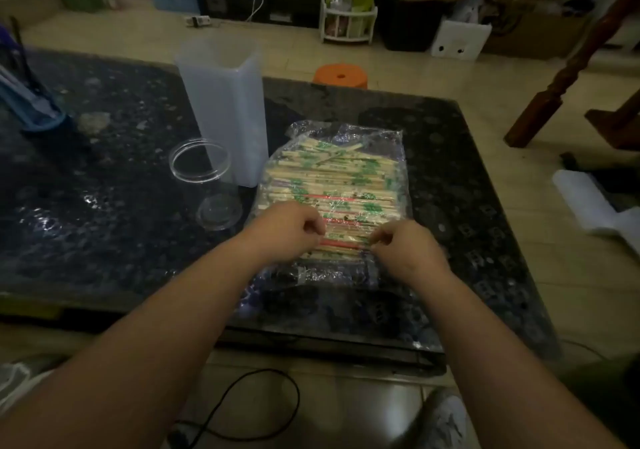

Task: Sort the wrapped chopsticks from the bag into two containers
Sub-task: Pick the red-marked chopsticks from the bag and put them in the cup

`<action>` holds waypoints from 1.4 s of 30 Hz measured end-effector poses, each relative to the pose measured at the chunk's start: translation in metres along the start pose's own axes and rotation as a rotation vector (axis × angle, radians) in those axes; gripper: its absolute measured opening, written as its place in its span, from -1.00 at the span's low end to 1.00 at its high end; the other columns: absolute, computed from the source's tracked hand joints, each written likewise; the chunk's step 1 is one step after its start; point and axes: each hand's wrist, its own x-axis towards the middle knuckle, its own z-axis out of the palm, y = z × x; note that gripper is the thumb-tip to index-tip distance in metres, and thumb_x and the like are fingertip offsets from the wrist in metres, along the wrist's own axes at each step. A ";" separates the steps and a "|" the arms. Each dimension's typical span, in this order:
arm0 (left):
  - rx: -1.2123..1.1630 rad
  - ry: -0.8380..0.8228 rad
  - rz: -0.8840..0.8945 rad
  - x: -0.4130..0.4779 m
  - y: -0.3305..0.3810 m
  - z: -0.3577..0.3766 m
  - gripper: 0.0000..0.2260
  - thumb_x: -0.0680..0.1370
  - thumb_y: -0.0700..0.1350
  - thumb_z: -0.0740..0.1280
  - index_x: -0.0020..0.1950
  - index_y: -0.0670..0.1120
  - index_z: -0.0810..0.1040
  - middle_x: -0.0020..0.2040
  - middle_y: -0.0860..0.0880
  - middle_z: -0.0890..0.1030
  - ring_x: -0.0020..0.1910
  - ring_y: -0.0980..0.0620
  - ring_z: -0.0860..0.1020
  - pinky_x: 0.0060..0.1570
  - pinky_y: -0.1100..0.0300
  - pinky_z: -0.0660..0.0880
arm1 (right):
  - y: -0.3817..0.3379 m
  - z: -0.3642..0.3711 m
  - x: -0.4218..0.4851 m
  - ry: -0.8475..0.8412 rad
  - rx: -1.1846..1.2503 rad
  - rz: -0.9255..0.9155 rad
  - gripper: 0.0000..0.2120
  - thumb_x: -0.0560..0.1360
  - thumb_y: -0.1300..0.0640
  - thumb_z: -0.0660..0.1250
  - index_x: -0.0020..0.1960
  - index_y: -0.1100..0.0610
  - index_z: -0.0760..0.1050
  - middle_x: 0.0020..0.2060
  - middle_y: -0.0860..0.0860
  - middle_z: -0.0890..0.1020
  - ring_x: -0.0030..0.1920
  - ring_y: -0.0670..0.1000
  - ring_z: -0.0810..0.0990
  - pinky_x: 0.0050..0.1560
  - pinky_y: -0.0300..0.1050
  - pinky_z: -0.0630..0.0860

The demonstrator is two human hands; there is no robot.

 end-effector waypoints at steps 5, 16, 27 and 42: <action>0.373 -0.249 -0.035 -0.004 -0.007 0.002 -0.80 0.47 -0.04 0.51 0.07 -0.01 0.66 -0.12 0.12 0.56 -0.03 0.06 0.57 0.03 0.13 0.54 | 0.003 0.007 -0.003 -0.078 -0.172 -0.014 -0.74 0.51 0.12 0.37 0.19 -0.05 0.60 0.07 -0.05 0.65 -0.03 -0.01 0.57 -0.03 -0.14 0.51; 0.497 -0.296 -0.013 -0.008 -0.012 0.009 -0.99 0.50 -0.10 0.45 -0.12 -0.01 0.64 -0.15 0.03 0.64 -0.14 0.02 0.57 -0.10 0.14 0.52 | 0.009 0.018 -0.003 -0.066 -0.273 -0.051 -0.85 0.51 0.09 0.36 0.07 -0.04 0.60 0.02 -0.02 0.65 -0.01 0.06 0.59 -0.07 -0.11 0.50; 0.359 -0.646 0.034 -0.019 -0.004 0.003 -0.95 0.51 -0.10 0.46 -0.10 0.01 0.73 -0.19 0.18 0.67 -0.17 0.23 0.57 -0.06 0.19 0.54 | 0.011 0.029 -0.001 0.009 -0.320 -0.063 -0.82 0.50 0.17 0.30 0.03 -0.08 0.52 0.00 -0.02 0.63 -0.03 0.08 0.56 -0.16 -0.05 0.39; 0.351 -0.261 0.035 -0.009 -0.008 0.006 -0.81 0.60 -0.16 0.32 0.11 0.07 0.65 -0.05 0.11 0.57 -0.03 0.07 0.51 -0.02 0.14 0.47 | 0.020 0.032 0.000 0.072 -0.243 -0.079 -0.78 0.49 0.14 0.30 0.10 -0.06 0.56 -0.03 -0.03 0.65 -0.04 0.07 0.58 -0.15 -0.09 0.47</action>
